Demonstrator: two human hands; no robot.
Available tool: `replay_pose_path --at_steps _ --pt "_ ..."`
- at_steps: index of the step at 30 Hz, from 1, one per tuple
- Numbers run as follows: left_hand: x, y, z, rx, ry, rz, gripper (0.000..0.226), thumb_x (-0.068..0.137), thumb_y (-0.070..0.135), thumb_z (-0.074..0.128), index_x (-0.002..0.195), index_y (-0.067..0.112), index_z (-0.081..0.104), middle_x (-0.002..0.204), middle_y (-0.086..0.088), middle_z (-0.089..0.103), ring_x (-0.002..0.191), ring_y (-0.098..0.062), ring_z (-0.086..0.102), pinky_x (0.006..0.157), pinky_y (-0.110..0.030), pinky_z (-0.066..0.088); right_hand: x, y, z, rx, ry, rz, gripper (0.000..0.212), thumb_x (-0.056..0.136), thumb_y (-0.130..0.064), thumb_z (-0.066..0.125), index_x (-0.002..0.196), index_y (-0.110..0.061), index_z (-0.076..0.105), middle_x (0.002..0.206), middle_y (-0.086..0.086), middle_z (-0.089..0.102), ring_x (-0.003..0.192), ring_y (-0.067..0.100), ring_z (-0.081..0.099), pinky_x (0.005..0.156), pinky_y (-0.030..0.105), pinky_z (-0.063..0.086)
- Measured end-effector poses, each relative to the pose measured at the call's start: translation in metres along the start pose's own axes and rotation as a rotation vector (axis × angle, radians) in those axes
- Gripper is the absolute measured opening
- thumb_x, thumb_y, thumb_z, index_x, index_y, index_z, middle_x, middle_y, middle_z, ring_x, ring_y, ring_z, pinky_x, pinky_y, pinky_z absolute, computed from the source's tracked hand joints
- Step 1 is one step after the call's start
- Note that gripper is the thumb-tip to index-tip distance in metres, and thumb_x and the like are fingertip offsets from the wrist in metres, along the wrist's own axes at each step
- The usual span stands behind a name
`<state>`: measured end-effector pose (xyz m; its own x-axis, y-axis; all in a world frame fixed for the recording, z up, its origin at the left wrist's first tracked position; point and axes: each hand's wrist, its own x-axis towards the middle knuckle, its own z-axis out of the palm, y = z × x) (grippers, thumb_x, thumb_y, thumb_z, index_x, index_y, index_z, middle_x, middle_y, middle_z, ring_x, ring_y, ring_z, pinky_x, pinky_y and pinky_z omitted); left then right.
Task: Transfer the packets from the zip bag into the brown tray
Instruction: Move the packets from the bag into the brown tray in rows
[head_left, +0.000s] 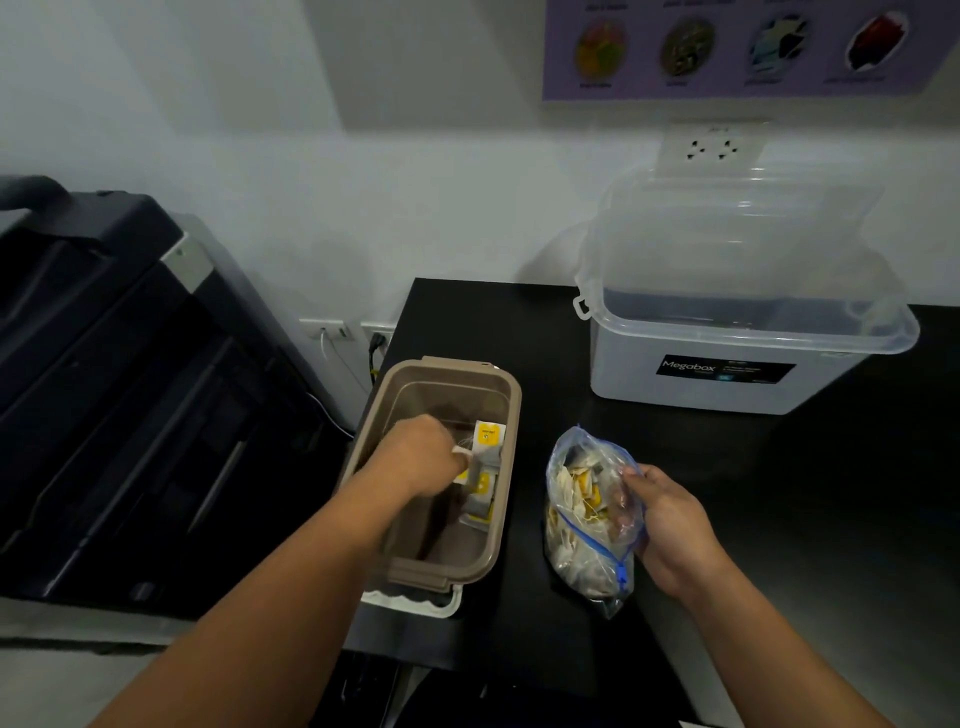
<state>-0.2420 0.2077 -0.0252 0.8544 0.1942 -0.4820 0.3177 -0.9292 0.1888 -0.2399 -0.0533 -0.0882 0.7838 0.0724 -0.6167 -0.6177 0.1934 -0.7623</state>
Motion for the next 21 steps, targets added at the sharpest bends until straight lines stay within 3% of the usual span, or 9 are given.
replay_pose_path --at_steps 3,5,7,10,16,18,21 --pt "0.008 -0.003 0.01 -0.111 -0.127 -0.008 0.033 0.097 0.034 0.061 0.104 0.005 0.073 0.102 -0.014 0.072 0.099 -0.028 0.068 0.084 -0.032 0.054 -0.001 0.001 0.0 0.004 0.009 0.001 0.021 0.107 -0.015 0.05 0.118 -0.003 0.064 0.114 0.025 0.074 0.108 0.042 0.071 0.1 0.06 0.055" --pt "0.014 -0.008 0.02 -0.297 -0.182 -0.065 0.022 0.094 0.022 0.068 0.109 0.006 0.073 0.094 -0.017 0.072 0.083 -0.028 0.07 0.069 -0.031 0.056 -0.001 0.003 -0.001 0.008 0.012 0.001 0.021 0.107 -0.015 0.05 0.118 -0.003 0.064 0.115 0.026 0.073 0.109 0.042 0.071 0.1 0.06 0.054" --pt "0.017 -0.01 0.028 -0.479 -0.222 -0.158 0.015 0.094 0.01 0.068 0.109 0.007 0.07 0.081 -0.012 0.066 0.063 -0.017 0.062 0.052 -0.024 0.053 -0.001 0.004 -0.001 0.013 0.013 0.001 0.022 0.107 -0.014 0.05 0.119 -0.003 0.064 0.115 0.026 0.073 0.107 0.041 0.071 0.095 0.056 0.057" --pt "0.023 -0.01 0.036 -0.557 -0.263 -0.217 0.018 0.094 0.004 0.063 0.112 0.006 0.066 0.082 -0.01 0.066 0.059 -0.011 0.061 0.047 -0.02 0.053 -0.002 0.005 -0.002 0.022 0.008 0.001 0.023 0.107 -0.014 0.049 0.119 -0.002 0.064 0.112 0.024 0.074 0.1 0.037 0.073 0.087 0.051 0.06" --pt "0.029 -0.005 0.041 -0.306 -0.261 -0.222 0.02 0.095 0.002 0.054 0.106 -0.004 0.07 0.085 -0.02 0.071 0.06 -0.023 0.063 0.052 -0.027 0.052 -0.004 0.005 -0.002 0.02 0.006 0.007 0.022 0.107 -0.016 0.05 0.118 -0.004 0.065 0.109 0.022 0.076 0.101 0.037 0.074 0.086 0.05 0.06" --pt "0.032 -0.001 0.039 -0.151 -0.28 -0.199 0.023 0.096 0.003 0.055 0.109 -0.003 0.072 0.088 -0.015 0.07 0.06 -0.021 0.059 0.056 -0.026 0.05 -0.003 0.006 -0.002 0.021 0.006 0.005 0.021 0.107 -0.016 0.05 0.116 -0.004 0.065 0.109 0.022 0.076 0.099 0.036 0.075 0.084 0.049 0.061" --pt "0.027 0.005 0.034 0.07 -0.317 -0.141 0.022 0.094 0.007 0.06 0.111 0.0 0.072 0.095 -0.013 0.068 0.08 -0.024 0.062 0.079 -0.031 0.053 -0.003 0.007 -0.002 0.018 0.005 0.004 0.021 0.107 -0.016 0.05 0.116 -0.004 0.065 0.108 0.022 0.076 0.097 0.035 0.075 0.084 0.049 0.06"
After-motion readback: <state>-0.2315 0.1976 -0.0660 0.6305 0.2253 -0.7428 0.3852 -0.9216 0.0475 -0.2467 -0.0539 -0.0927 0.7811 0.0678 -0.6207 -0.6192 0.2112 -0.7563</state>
